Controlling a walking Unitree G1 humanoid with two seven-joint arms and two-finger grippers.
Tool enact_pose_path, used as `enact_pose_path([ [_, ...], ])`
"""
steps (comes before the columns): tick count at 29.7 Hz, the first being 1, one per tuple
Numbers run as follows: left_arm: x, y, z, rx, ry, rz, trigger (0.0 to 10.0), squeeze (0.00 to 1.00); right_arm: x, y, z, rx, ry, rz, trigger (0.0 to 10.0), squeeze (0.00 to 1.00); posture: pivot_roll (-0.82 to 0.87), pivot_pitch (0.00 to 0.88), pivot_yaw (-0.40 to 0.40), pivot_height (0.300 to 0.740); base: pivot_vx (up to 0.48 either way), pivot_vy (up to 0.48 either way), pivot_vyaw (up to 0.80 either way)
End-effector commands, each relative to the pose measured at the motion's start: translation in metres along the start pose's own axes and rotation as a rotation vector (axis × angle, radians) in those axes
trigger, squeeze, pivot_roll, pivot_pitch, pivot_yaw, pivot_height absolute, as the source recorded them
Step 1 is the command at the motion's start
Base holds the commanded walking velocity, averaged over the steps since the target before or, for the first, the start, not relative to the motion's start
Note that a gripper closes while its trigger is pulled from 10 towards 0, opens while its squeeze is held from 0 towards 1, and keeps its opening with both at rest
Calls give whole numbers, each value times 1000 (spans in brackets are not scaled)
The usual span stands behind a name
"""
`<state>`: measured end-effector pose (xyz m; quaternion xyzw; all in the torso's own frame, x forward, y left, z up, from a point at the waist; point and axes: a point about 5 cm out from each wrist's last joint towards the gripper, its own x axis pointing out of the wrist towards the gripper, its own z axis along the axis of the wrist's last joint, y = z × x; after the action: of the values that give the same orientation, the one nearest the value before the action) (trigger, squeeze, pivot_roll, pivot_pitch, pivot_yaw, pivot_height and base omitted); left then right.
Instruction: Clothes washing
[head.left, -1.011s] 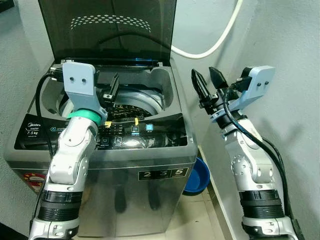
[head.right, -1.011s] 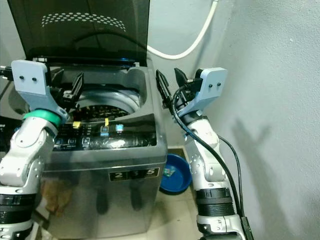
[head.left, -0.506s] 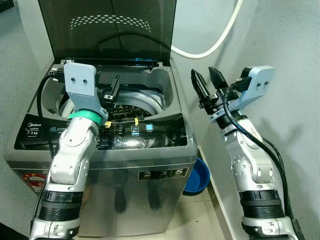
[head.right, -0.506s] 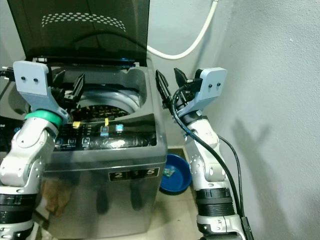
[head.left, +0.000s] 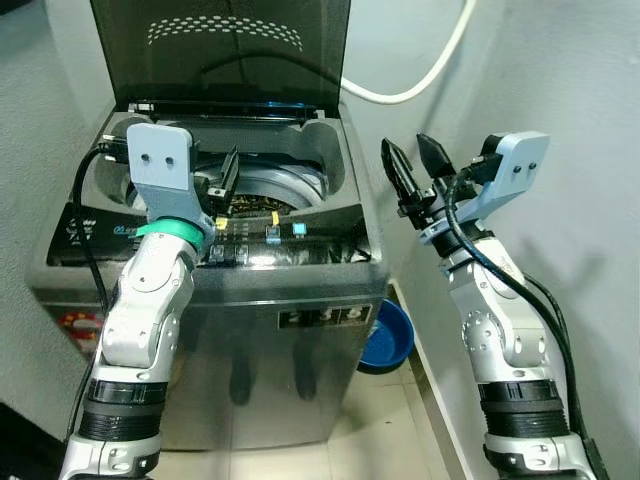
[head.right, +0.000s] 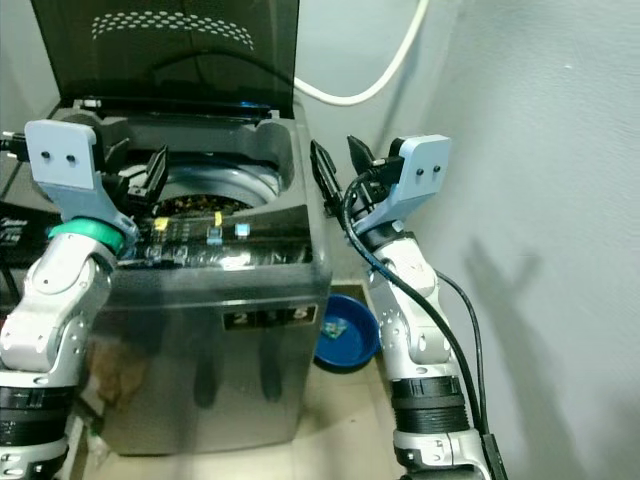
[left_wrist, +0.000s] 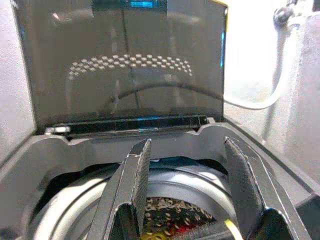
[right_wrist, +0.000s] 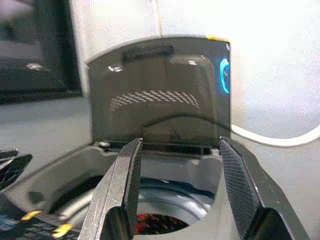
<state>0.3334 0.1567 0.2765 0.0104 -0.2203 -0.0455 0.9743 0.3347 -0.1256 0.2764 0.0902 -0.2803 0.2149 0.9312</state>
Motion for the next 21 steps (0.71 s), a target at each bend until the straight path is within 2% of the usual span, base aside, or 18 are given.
enact_pose_path([
  [1,0,2,-3,4,8,8,10000,0,-1,0,-2,-13,11,3,10000,0,57,0,-1,740,-386,0,0],
  [9,0,2,-2,3,9,10,10000,0,-1,1,-3,-33,23,9,10000,0,58,0,-1,740,-381,0,0],
  [12,0,2,-3,4,13,11,10000,0,-1,2,-4,-44,30,18,10000,0,58,0,-2,740,0,0,0],
  [18,0,0,-4,-1,14,5,10000,0,-2,5,-7,-68,49,44,10000,0,58,0,-1,740,0,0,796],
  [21,0,-6,-6,-11,26,-22,10000,0,-3,6,-8,-87,63,62,10000,0,51,0,-1,740,0,0,794],
])
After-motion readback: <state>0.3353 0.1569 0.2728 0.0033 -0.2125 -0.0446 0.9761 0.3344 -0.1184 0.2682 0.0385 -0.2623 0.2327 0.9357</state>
